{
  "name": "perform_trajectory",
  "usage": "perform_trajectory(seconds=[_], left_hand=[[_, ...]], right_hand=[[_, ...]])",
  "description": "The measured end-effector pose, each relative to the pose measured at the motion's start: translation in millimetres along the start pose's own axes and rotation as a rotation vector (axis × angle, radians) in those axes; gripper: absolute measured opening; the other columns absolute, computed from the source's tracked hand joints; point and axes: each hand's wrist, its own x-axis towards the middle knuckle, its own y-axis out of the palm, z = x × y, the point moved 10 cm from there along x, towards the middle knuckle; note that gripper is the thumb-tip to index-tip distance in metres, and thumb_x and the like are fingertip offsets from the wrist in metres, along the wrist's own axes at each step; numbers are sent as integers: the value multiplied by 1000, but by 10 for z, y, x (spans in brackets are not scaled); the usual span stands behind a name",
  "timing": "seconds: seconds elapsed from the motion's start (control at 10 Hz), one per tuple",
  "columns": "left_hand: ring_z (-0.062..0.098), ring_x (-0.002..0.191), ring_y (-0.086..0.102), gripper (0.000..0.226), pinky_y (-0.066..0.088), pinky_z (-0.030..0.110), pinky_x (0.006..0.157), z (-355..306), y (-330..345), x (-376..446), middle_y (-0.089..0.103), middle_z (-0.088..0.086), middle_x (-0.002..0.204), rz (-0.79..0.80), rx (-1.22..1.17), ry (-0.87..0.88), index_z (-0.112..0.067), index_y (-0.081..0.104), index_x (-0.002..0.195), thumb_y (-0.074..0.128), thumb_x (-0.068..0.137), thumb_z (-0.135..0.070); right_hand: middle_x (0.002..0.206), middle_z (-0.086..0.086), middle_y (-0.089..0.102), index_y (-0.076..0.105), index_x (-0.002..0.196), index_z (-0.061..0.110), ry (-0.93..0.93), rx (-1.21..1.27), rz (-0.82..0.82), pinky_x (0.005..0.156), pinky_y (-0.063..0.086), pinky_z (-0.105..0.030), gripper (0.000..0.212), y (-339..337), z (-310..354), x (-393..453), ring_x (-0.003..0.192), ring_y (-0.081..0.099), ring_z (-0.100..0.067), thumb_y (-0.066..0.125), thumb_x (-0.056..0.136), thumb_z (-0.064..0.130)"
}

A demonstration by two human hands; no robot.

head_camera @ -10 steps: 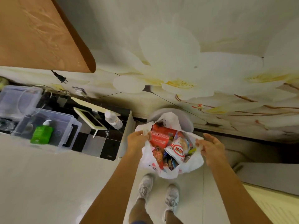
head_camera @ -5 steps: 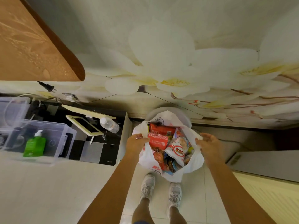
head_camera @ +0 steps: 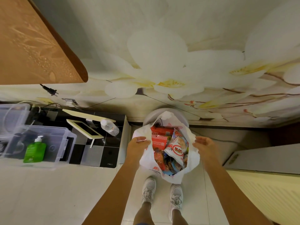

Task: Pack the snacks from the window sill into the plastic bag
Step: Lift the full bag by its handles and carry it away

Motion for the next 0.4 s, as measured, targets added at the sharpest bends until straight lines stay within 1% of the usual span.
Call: perform_trajectory(seconds=[0.1, 0.2, 0.3, 0.4], left_hand=[[12, 77, 59, 15, 47, 11, 54, -128, -50, -121, 61, 5, 96, 10, 24, 99, -10, 56, 101, 65, 90, -12], [10, 71, 59, 10, 47, 11, 57, -283, -67, -318, 63, 0, 87, 51, 29, 211, -10, 59, 101, 60, 91, -8], [15, 81, 64, 13, 48, 14, 66, -464, -54, -465, 64, 0, 91, 62, 73, 301, -9, 61, 106, 60, 93, -11], [19, 91, 65, 15, 48, 16, 67, -689, -9, -640, 67, 5, 101, 55, 131, 388, -12, 63, 104, 62, 91, -19]], right_hand=[[100, -6, 65, 60, 100, 16, -36, 19, 1, 66, 52, -27, 19, -35, 86, -131, 85, 64, -20, 66, 85, 6], [94, -5, 66, 62, 102, 14, -89, 40, -10, 61, 50, -25, 18, -87, 215, -333, 80, 66, -18, 67, 86, 10], [91, -6, 67, 63, 102, 11, -149, 77, -12, 59, 46, -22, 15, -158, 339, -536, 77, 65, -17, 65, 87, 10], [87, -7, 68, 63, 97, 9, -225, 101, -13, 61, 48, -23, 8, -207, 522, -795, 75, 64, -19, 62, 89, 9]])
